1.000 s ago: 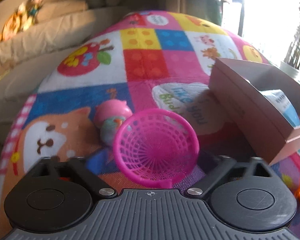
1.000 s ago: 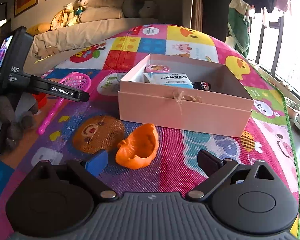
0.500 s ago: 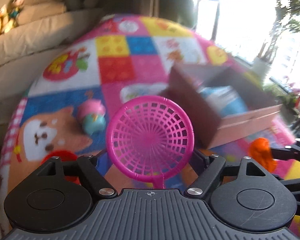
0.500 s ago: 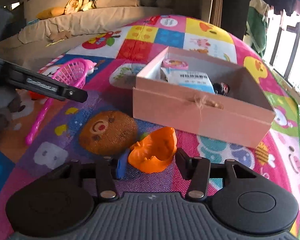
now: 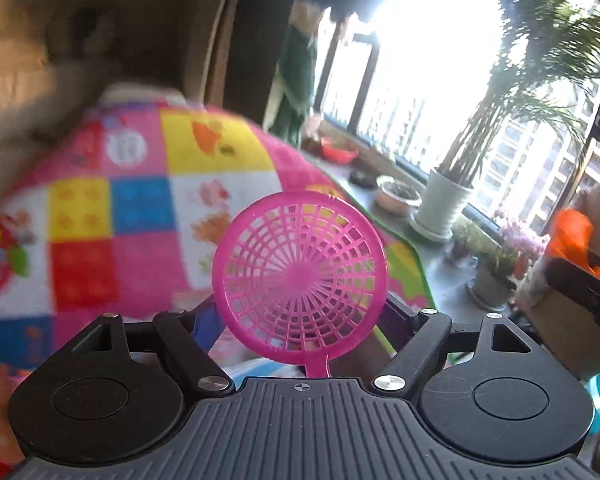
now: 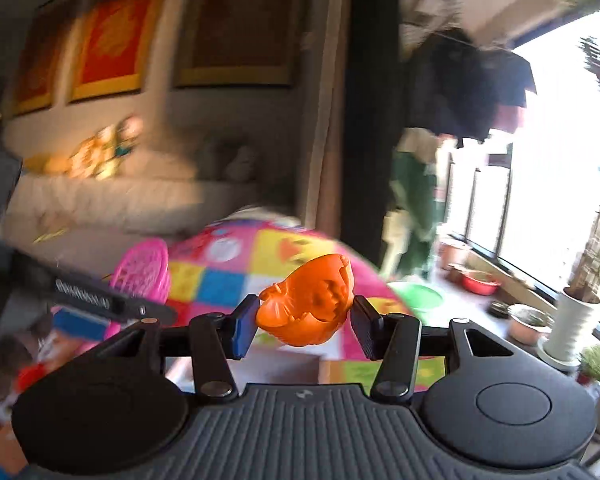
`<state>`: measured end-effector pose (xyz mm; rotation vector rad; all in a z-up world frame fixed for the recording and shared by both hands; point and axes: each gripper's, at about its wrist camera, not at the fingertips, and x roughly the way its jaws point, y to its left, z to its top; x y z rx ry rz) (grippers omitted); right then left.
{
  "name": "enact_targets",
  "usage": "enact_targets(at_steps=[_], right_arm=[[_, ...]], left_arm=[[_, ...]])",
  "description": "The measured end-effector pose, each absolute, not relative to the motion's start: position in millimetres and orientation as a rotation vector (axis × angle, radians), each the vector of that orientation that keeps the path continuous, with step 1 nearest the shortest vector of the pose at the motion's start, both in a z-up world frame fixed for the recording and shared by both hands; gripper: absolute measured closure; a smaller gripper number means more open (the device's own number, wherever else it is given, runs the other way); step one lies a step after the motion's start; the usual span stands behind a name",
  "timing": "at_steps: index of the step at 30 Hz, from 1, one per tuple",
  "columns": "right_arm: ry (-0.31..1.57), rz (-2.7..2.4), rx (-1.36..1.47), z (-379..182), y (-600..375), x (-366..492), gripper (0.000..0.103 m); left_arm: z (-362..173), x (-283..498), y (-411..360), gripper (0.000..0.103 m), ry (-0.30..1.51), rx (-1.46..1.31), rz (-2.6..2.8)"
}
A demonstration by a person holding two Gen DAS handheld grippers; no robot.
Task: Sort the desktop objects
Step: 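Drop the pink net into the pink box with left tool while right tool drops the orange toy in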
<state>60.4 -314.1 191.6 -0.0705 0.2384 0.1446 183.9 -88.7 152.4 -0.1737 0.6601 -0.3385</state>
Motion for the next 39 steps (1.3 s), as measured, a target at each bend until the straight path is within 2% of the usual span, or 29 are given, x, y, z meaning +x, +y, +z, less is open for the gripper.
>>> enact_targets(at_steps=[2, 6, 9, 13, 16, 20, 23, 27, 31, 33, 39], right_arm=[[0.252, 0.117, -0.036, 185.7, -327.9, 72.6, 0.053], [0.299, 0.103, 0.029, 160.7, -348.8, 96.1, 0.053], [0.345, 0.102, 0.042, 141.2, -355.4, 110.4, 0.053], [0.390, 0.098, 0.049, 120.0, -360.0, 118.3, 0.053], [0.413, 0.095, 0.070, 111.8, -359.4, 124.1, 0.053], [0.421, 0.129, 0.067, 111.0, -348.3, 134.0, 0.053], [0.433, 0.178, 0.075, 114.7, -334.6, 142.5, 0.053], [0.511, 0.292, 0.166, 119.2, -310.9, 175.4, 0.053], [0.600, 0.353, 0.234, 117.3, -281.4, 216.4, 0.052], [0.627, 0.349, 0.230, 113.2, -267.2, 234.3, 0.034], [0.688, 0.296, 0.197, 107.3, -233.2, 240.4, 0.032]], left_arm=[[134.8, 209.6, -103.6, 0.019, 0.708, -0.216, -0.348], [105.6, 237.2, -129.0, 0.019, 0.688, -0.183, -0.312], [82.5, 253.7, -138.1, 0.019, 0.769, -0.213, -0.318], [53.7, 259.7, -146.3, 0.010, 0.916, -0.211, -0.400], [57.5, 252.1, -126.7, 0.007, 0.895, -0.256, -0.423], [84.4, 223.9, -85.3, 0.003, 0.775, -0.254, -0.408], [93.7, 189.2, -63.9, 0.002, 0.687, -0.140, -0.343], [77.2, 133.3, -40.9, 0.002, 0.631, 0.040, -0.269], [51.7, 92.3, -6.6, 0.001, 0.673, 0.055, -0.201], [41.7, 75.0, 13.1, 0.001, 0.701, 0.034, -0.170], [24.5, 37.3, 67.4, 0.000, 0.692, 0.057, -0.026]])
